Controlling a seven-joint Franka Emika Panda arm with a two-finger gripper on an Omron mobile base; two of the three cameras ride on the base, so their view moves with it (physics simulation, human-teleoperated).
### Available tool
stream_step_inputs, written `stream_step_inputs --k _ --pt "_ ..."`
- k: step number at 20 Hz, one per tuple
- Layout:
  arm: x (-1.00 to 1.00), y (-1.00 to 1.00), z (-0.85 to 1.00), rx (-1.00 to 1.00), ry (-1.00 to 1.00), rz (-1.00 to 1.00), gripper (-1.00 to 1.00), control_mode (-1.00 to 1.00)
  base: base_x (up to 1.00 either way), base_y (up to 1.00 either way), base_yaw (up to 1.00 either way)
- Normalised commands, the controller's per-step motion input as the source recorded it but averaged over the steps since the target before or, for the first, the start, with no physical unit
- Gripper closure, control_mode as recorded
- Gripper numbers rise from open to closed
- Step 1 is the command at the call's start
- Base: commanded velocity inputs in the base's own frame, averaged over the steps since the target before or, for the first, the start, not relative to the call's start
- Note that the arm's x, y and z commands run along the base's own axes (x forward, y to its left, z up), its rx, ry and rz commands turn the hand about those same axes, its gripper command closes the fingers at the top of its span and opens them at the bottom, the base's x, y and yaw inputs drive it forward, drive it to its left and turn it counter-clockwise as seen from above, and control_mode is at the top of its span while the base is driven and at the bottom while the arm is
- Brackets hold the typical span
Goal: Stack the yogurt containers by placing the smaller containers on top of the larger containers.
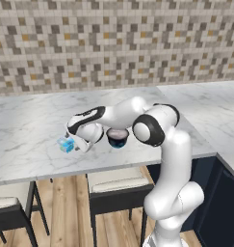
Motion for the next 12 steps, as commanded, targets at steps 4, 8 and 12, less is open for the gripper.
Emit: stream_step_inputs --k 4,8,12 --pt "0.18 0.09 -0.07 0.00 0.00 0.00 -1.00 -1.00 0.00 0.00 0.00" --pt "0.14 0.12 -0.08 0.00 0.00 0.00 -1.00 -1.00 0.00 0.00 0.00" --pt "0.15 0.12 -0.09 0.00 0.00 0.00 -1.00 -1.00 0.00 0.00 0.00"
